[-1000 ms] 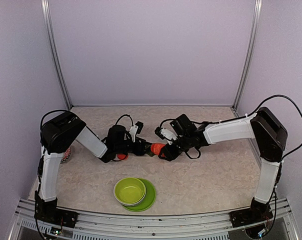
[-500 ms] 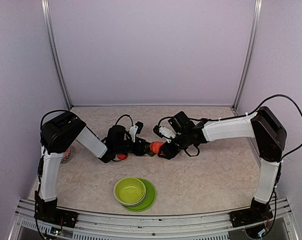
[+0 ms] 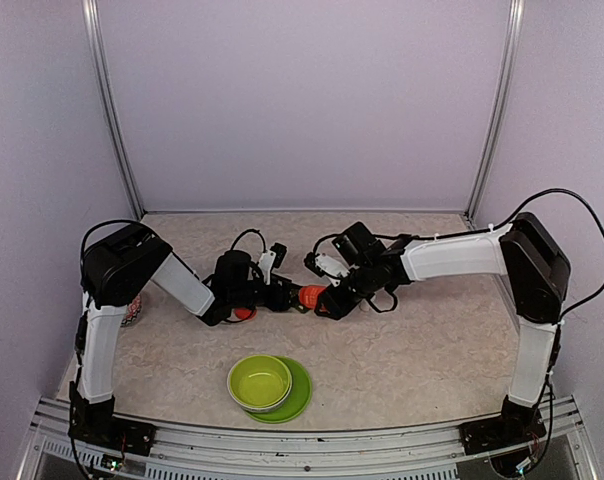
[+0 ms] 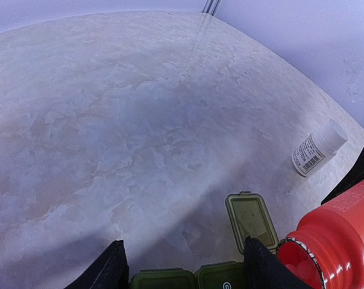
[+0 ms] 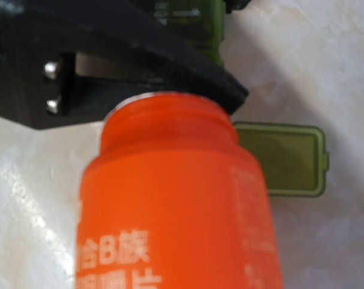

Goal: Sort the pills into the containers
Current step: Pour the pill into the compartment of the pill container.

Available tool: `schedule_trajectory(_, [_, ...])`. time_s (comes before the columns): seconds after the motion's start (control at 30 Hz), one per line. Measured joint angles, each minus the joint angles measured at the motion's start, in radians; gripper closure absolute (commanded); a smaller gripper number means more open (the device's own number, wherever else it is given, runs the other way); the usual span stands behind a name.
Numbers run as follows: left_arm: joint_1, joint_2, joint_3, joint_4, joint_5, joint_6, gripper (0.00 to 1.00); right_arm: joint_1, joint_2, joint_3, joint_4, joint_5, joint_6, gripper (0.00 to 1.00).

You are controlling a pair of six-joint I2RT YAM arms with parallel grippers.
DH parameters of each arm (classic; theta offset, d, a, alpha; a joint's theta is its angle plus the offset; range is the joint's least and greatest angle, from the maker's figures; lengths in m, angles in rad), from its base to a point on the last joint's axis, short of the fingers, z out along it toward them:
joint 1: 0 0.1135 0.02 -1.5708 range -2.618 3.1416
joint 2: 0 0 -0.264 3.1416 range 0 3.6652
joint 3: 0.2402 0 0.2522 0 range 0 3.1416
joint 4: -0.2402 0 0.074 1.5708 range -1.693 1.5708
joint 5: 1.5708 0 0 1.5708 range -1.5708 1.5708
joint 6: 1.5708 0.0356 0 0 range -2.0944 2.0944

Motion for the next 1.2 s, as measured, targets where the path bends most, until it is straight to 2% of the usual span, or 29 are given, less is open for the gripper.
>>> schedule_trajectory(1.2, [0.0,0.0,-0.003,0.007,0.002,-0.003,0.37,0.001,0.061,0.134,-0.152,0.025,-0.004,0.57])
